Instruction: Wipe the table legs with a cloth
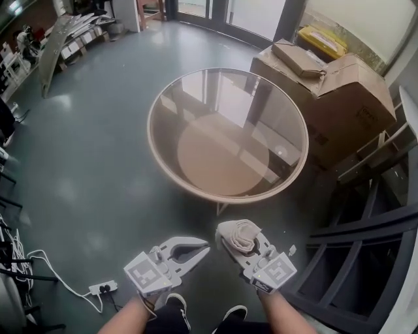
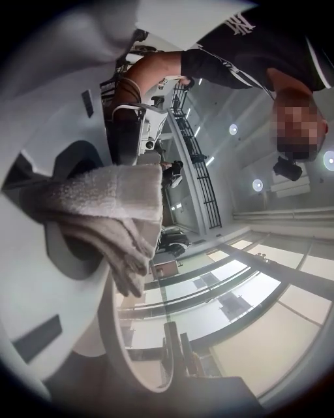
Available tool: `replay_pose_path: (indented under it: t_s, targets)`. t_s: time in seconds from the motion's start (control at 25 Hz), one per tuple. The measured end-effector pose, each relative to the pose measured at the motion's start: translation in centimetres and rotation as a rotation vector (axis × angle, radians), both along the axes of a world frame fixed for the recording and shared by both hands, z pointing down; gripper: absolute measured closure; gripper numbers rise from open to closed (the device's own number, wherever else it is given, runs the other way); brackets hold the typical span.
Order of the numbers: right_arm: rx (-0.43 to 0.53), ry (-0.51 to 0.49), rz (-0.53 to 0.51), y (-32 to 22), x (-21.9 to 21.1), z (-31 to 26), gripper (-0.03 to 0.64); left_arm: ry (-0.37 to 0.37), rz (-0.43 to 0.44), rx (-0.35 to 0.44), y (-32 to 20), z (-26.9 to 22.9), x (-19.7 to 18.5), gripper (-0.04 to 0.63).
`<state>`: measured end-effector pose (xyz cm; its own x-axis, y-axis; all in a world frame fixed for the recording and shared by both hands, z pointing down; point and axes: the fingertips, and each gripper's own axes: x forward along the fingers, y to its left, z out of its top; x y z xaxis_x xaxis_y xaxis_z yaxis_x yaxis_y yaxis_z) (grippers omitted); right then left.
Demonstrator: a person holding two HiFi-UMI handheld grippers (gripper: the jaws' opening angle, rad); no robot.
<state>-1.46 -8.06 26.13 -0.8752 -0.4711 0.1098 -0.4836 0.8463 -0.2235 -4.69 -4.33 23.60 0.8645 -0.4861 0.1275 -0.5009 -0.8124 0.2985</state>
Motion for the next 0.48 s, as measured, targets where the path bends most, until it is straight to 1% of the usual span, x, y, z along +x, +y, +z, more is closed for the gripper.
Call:
replay_pose_path:
  t_s: [0.16, 0.28, 0.32, 0.4, 0.48]
  targets:
    - [0.062, -0.004, 0.021, -2.4, -0.8, 5.1, 0.525, 0.001, 0.001, 0.058, -2.7, 5.6, -0.4, 0.589]
    - [0.123, 0.047, 0.036, -4.3, -1.8, 7.2, 0.526, 0.007, 0.017, 0.09, -4.2, 8.8, -0.4, 0.589]
    - [0.139, 0.049, 0.044, -4.9, -2.1, 7.7, 0.526, 0.008, 0.019, 0.102, -4.7, 9.6, -0.4, 0.588]
    - [0.165, 0.01, 0.066, -5.8, -2.2, 9.1, 0.528, 0.008, 0.027, 0.126, -5.8, 10.9, -0.6, 0.589]
    - [0.175, -0.005, 0.094, -6.6, -2.1, 9.8, 0.529, 0.007, 0.043, 0.152, -6.7, 11.7, -0.9, 0.588]
